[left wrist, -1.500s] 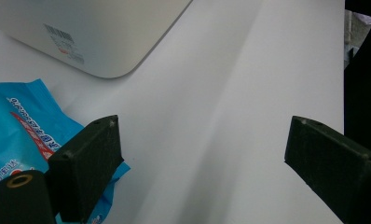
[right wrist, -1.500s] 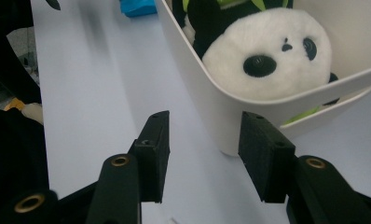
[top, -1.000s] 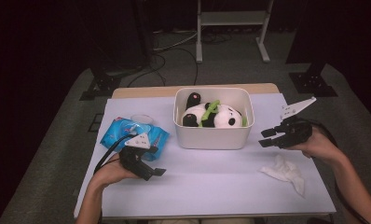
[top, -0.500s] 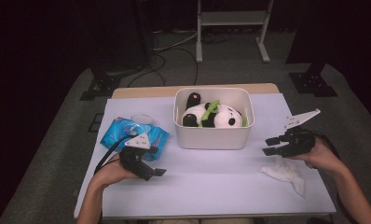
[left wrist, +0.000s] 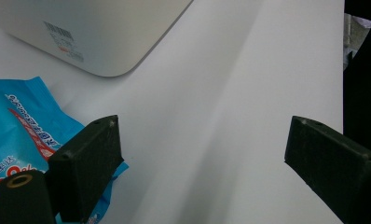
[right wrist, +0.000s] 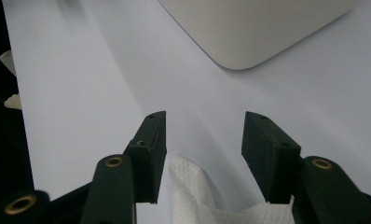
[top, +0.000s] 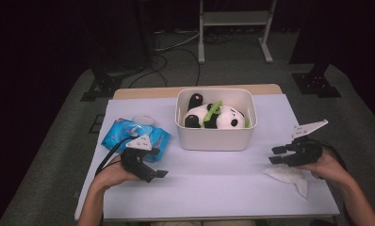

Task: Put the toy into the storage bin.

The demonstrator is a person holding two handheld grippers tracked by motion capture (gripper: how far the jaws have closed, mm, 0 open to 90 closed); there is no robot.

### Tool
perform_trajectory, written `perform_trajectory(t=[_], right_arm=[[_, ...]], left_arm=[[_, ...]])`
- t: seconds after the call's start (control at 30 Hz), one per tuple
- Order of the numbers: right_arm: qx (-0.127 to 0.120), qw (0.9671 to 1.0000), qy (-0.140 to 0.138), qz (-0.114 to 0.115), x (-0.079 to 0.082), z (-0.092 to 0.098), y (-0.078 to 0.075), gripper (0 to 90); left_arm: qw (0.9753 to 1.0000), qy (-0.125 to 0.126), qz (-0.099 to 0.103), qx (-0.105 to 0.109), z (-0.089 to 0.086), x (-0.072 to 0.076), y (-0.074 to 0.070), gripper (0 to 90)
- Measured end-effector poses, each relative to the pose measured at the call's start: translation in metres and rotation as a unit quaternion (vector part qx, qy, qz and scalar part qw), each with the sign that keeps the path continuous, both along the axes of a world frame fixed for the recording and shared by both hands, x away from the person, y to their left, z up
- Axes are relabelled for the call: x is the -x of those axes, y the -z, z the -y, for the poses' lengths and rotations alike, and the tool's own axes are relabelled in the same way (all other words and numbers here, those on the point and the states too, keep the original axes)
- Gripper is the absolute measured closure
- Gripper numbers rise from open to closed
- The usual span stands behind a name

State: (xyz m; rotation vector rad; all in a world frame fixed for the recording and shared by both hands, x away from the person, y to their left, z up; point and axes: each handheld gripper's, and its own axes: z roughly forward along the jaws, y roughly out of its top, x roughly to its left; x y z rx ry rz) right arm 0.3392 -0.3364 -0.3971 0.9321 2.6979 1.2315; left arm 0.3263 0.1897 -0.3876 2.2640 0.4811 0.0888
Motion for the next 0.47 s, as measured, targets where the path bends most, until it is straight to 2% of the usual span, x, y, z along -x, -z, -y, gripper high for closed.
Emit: perform_trajectory(t=[0.47], right_arm=[[-0.009,0.9998,0.016,-0.012,0.016,0.012,0.017,47.5]], left_arm=[[1.0,0.004,0.001,0.002,0.001,-0.001,0.001,10.1]])
